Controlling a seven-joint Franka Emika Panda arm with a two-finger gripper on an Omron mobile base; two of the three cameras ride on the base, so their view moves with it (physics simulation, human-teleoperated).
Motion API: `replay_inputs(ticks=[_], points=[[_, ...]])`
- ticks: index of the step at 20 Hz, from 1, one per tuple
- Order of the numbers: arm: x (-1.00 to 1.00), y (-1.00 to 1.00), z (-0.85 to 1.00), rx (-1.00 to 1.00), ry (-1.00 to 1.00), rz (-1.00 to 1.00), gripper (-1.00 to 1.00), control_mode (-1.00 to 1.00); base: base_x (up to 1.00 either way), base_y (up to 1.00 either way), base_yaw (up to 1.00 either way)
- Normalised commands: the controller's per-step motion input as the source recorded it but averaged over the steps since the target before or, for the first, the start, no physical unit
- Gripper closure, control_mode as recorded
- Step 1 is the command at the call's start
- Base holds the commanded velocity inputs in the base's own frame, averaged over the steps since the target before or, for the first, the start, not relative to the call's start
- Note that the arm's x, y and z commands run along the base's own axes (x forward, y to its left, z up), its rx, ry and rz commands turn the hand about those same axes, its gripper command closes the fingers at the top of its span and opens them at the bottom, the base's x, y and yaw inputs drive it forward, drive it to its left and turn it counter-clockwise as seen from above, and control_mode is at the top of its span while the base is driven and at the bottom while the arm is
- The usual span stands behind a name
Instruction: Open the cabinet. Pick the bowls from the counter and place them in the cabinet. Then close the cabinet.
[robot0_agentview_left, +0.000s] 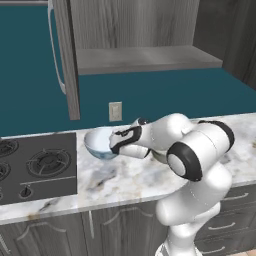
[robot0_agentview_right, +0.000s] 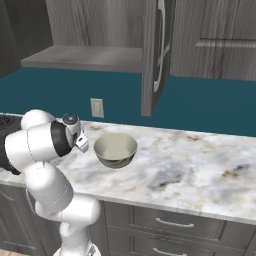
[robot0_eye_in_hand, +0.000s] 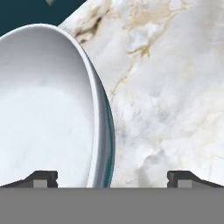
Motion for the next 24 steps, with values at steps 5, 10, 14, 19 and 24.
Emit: replay_inputs(ticks=[5, 10, 14, 19, 24], points=[[0.35, 0.14, -0.37, 0.0, 0.0, 0.0, -1.0, -1.0, 0.0, 0.0, 0.0], [0.02, 0.04, -0.05, 0.0, 0.0, -0.01, -1.0, -1.0, 0.0, 0.0, 0.0], [0.05, 0.19, -0.19, 0.01, 0.0, -0.02, -1.0, -1.0, 0.0, 0.0, 0.0], [0.17, 0.82, -0.93, 0.01, 0.0, -0.08, 1.0, -1.0, 0.0, 0.0, 0.0], [0.17, 0.7, -0.95, 0.0, 0.05, -0.09, 1.0, -1.0, 0.0, 0.0, 0.0]])
